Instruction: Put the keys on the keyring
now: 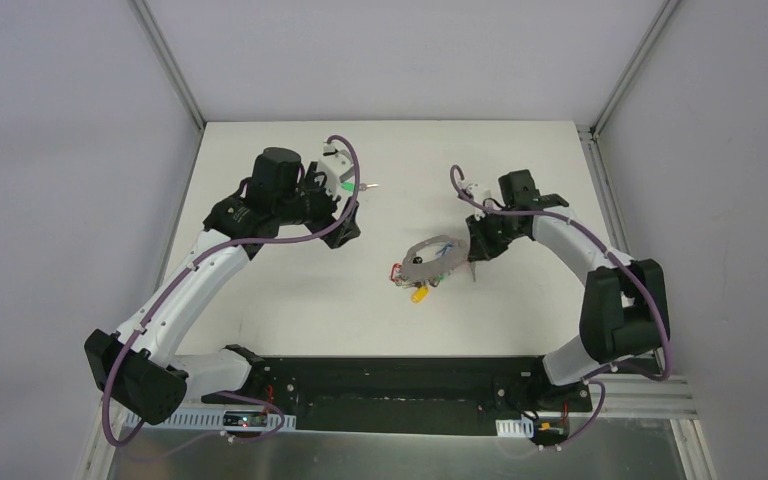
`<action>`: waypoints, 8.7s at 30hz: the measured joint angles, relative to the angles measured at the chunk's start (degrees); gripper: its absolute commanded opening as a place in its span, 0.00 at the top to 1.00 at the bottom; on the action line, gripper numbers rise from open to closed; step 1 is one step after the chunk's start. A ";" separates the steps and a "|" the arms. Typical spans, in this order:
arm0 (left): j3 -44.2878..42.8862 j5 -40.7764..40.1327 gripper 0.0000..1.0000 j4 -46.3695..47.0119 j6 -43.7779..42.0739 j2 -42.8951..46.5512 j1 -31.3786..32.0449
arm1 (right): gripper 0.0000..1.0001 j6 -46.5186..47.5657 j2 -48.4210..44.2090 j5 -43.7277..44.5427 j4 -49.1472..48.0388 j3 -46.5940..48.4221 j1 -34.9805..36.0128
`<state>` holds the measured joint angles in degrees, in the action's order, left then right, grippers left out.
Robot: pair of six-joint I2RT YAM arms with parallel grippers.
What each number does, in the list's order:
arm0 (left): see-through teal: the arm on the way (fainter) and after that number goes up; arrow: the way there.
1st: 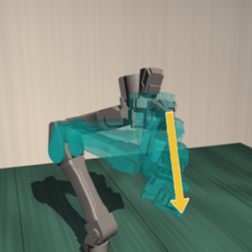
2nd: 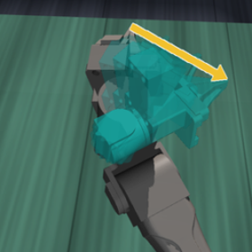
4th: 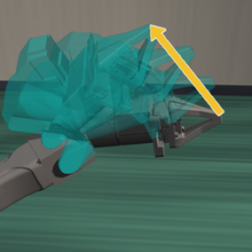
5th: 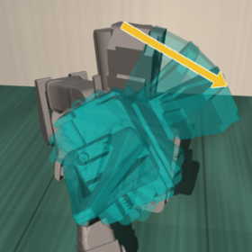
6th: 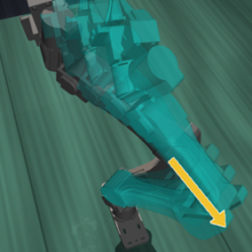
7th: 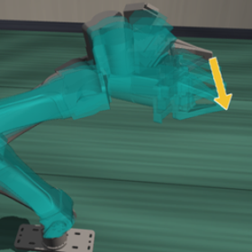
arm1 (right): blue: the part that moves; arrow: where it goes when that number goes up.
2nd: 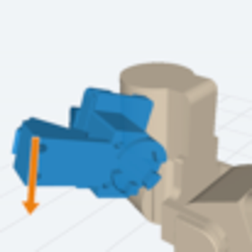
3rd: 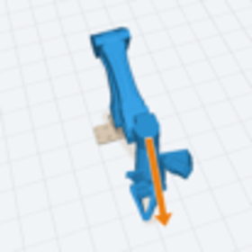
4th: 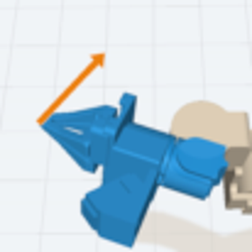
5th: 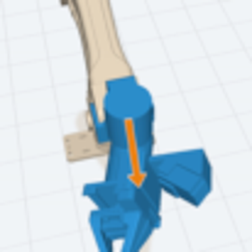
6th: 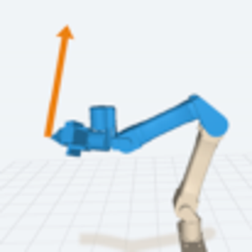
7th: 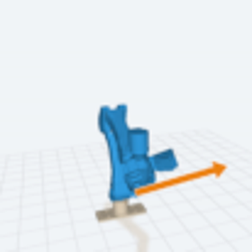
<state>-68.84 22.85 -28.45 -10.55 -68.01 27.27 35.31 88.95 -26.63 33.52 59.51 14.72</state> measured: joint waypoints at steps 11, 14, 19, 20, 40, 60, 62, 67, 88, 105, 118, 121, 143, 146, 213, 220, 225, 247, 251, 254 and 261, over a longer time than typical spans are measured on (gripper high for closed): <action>-0.50 11.96 0.35 2.51 -2.14 -0.66 0.02 | 1.00 4.92 -7.63 -10.82 3.39 9.01 0.87; -2.93 15.45 0.37 2.47 -2.38 -2.71 0.15 | 1.00 5.49 -8.48 -13.88 3.89 12.63 2.67; -7.67 18.80 0.40 2.27 -2.82 -5.49 1.40 | 1.00 4.96 -8.87 -18.32 2.82 17.29 6.45; -8.55 19.30 0.41 2.27 -2.99 -5.84 2.03 | 1.00 4.44 -9.22 -19.43 1.99 17.44 6.99; -8.09 25.70 0.51 9.84 1.79 -6.36 5.44 | 1.00 -15.65 -11.91 -39.28 -15.89 15.21 8.04; -8.07 29.22 0.59 14.49 4.00 -9.27 8.07 | 1.00 -23.32 -12.39 -45.00 -25.35 10.21 8.37; -8.07 29.24 0.60 14.51 4.00 -9.49 8.07 | 1.00 -23.76 -12.39 -45.07 -25.62 9.84 8.39; -8.07 29.38 0.65 14.56 4.20 -10.12 8.09 | 1.00 -24.63 -12.39 -45.27 -26.73 9.01 8.41; -8.17 29.90 1.00 14.95 5.66 -11.65 8.76 | 1.00 -26.05 -12.39 -45.18 -29.35 7.32 8.41; -9.46 24.13 1.00 -2.93 -16.61 -9.53 9.62 | 0.61 -24.87 -15.08 -45.38 -28.50 5.66 8.72; -9.22 20.50 1.00 -11.54 -32.13 -4.98 11.41 | 0.58 -26.10 -14.38 -45.40 -30.36 3.48 10.73; -8.96 21.27 1.00 -13.29 -35.60 -3.91 11.41 | 0.58 -26.27 -14.03 -45.42 -30.42 3.39 11.69; -6.95 28.11 1.00 -31.80 -68.06 -3.10 11.41 | 0.58 -26.29 -12.17 -44.68 -31.26 1.53 12.92; -6.95 28.11 1.00 -32.89 -69.61 -3.10 11.41 | 0.58 -26.27 -11.93 -44.57 -31.32 1.53 12.92; 0.09 30.03 1.00 3.50 -0.28 -3.15 5.38 | 0.69 -8.37 -7.50 -31.47 -9.62 15.10 21.44; 0.22 29.31 1.00 3.78 -0.07 -3.17 5.38 | 0.89 -7.34 -6.80 -30.77 -9.18 16.35 22.67; 0.24 29.05 1.00 3.69 0.33 -3.19 5.38 | 1.00 -6.67 -6.40 -30.32 -8.76 16.35 22.73; -4.42 30.58 0.50 -7.58 -11.30 -4.02 4.55 | 1.00 25.99 -11.91 -14.80 1.44 8.00 23.41; -3.74 28.65 0.52 -6.40 -11.34 -4.68 4.52 | 1.00 29.00 -14.78 -12.17 0.81 4.28 23.41; -2.80 26.36 0.52 -4.72 -10.78 -5.51 4.52 | 1.00 30.69 -16.87 -10.71 -1.16 1.07 23.41; -1.01 20.37 0.53 -0.48 -7.98 -7.39 4.50 | 1.00 33.09 -19.26 -8.00 -4.48 -2.56 23.41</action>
<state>-69.84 43.22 -28.93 -18.52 -75.40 31.77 68.40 69.69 -34.63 29.04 56.95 38.13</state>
